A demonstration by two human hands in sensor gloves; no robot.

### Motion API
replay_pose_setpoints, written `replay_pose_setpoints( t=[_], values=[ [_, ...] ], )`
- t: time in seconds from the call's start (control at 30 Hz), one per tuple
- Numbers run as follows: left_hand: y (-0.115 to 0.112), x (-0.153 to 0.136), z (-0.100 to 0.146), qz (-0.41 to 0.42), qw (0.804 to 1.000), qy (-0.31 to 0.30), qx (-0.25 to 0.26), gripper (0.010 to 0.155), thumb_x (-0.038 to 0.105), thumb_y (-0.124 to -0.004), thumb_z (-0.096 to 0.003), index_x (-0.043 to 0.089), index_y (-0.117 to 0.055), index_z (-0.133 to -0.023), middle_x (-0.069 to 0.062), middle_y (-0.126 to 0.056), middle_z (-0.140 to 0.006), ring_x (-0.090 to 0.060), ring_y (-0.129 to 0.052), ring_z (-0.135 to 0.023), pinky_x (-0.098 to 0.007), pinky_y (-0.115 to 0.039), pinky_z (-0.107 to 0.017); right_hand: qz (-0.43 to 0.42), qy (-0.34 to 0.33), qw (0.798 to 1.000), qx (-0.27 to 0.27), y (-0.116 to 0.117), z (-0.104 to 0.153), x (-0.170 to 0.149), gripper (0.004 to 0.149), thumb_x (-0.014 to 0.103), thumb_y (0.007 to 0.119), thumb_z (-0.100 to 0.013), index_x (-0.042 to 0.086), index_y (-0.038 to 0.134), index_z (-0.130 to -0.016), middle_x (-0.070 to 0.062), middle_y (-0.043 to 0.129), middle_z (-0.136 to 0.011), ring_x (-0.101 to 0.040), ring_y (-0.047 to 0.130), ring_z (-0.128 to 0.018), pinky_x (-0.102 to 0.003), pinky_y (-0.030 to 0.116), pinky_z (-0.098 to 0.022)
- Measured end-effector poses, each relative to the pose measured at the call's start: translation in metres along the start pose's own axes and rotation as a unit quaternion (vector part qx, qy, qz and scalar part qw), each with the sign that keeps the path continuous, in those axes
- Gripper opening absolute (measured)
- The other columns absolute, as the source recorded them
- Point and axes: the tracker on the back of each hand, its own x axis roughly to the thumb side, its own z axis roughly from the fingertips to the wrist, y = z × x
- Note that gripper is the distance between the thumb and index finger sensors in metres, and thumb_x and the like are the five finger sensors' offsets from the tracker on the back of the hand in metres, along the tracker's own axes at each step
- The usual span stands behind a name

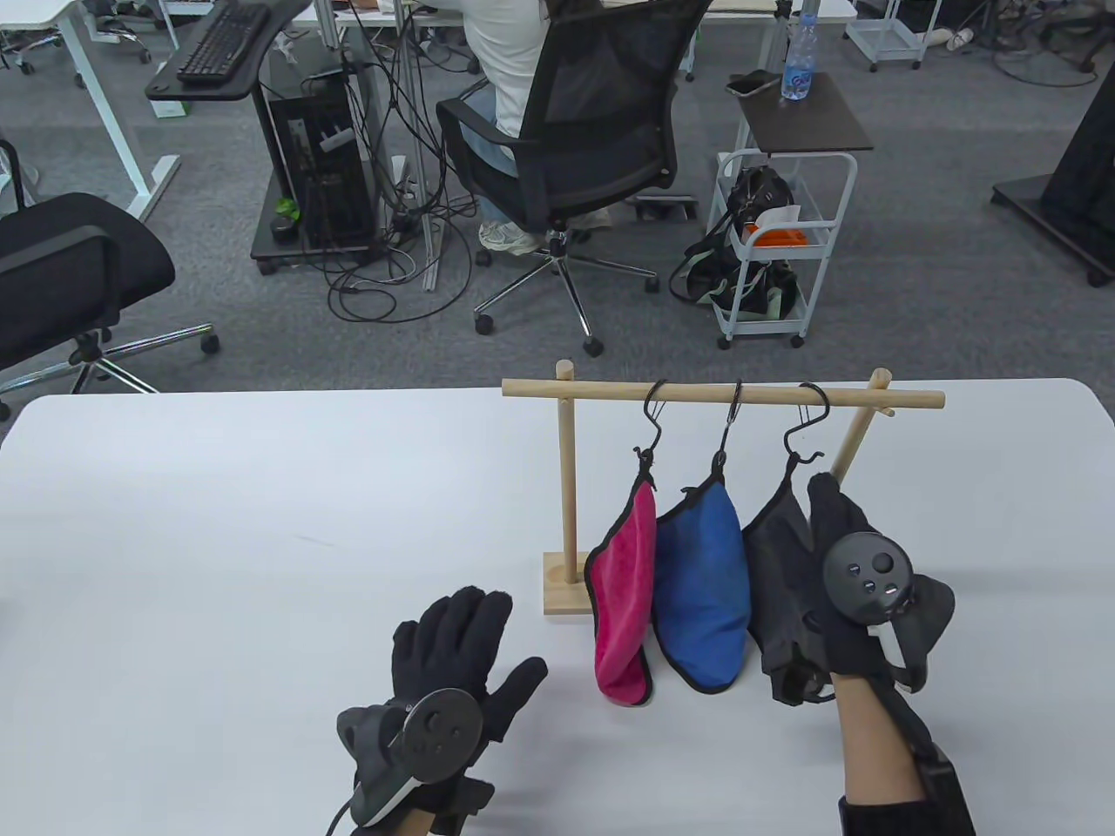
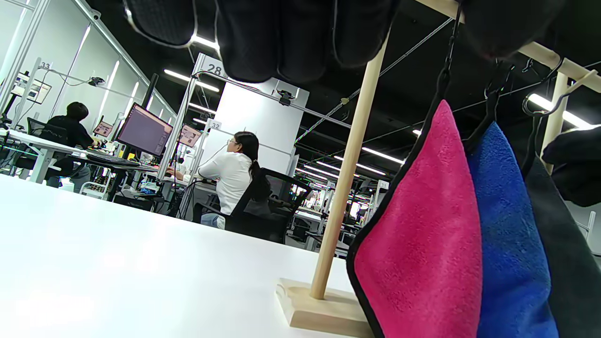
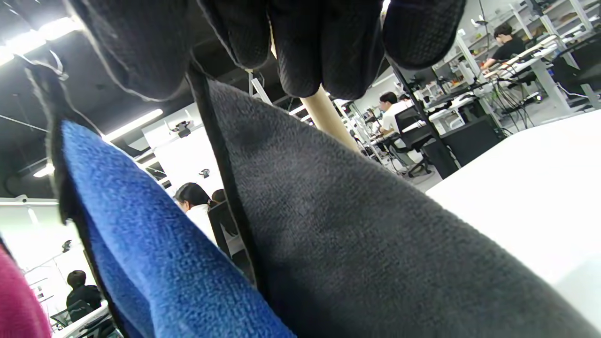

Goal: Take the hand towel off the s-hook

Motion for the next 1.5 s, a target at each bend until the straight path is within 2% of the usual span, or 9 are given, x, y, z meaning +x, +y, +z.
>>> replay_pose_setpoints(
  t=[0.37,0.6,1.13,1.5],
  values=[
    [-0.001,0.001,0.000,-0.001,1.000,-0.003,-0.004,0.076,0.072,-0.063,-0.0532,0.030,-0.055,-0.116,-0.011,-0.061,-0.122,-0.043,-0.066,-0.110,-0.071,-0.051,-0.078,0.000,0.035,0.999,-0.006,0.011,-0.009,-0.003,0.040,0.029,0.077,-0.065,0.022,0.070,-0.104,-0.011,0.085,-0.093,-0.032,0.089,-0.078,-0.052,0.069,-0.067],
    [-0.001,0.002,0.000,0.000,1.000,-0.004,-0.004,0.076,0.072,-0.063,-0.0532,0.029,-0.055,-0.116,-0.010,-0.061,-0.122,-0.043,-0.066,-0.111,-0.070,-0.050,-0.079,-0.003,0.039,0.999,-0.026,0.005,-0.006,-0.006,0.038,0.027,0.077,-0.064,0.022,0.071,-0.102,-0.011,0.086,-0.090,-0.030,0.090,-0.075,-0.051,0.071,-0.066],
    [-0.001,0.003,0.000,0.000,1.000,-0.006,-0.005,0.076,0.072,-0.063,-0.0532,0.029,-0.055,-0.116,-0.011,-0.061,-0.122,-0.043,-0.066,-0.110,-0.070,-0.051,-0.079,-0.013,0.040,0.997,-0.065,-0.033,-0.002,-0.007,0.038,0.027,0.078,-0.064,0.021,0.072,-0.101,-0.011,0.086,-0.090,-0.031,0.090,-0.074,-0.051,0.070,-0.066],
    [0.000,0.005,0.001,-0.001,1.000,-0.008,-0.004,0.076,0.072,-0.063,-0.0532,0.029,-0.055,-0.116,-0.011,-0.062,-0.122,-0.043,-0.066,-0.110,-0.069,-0.051,-0.079,0.017,0.079,0.993,-0.084,-0.043,-0.001,-0.040,0.038,0.027,0.078,-0.064,0.021,0.072,-0.101,-0.011,0.086,-0.090,-0.031,0.090,-0.074,-0.051,0.070,-0.066]
  ],
)
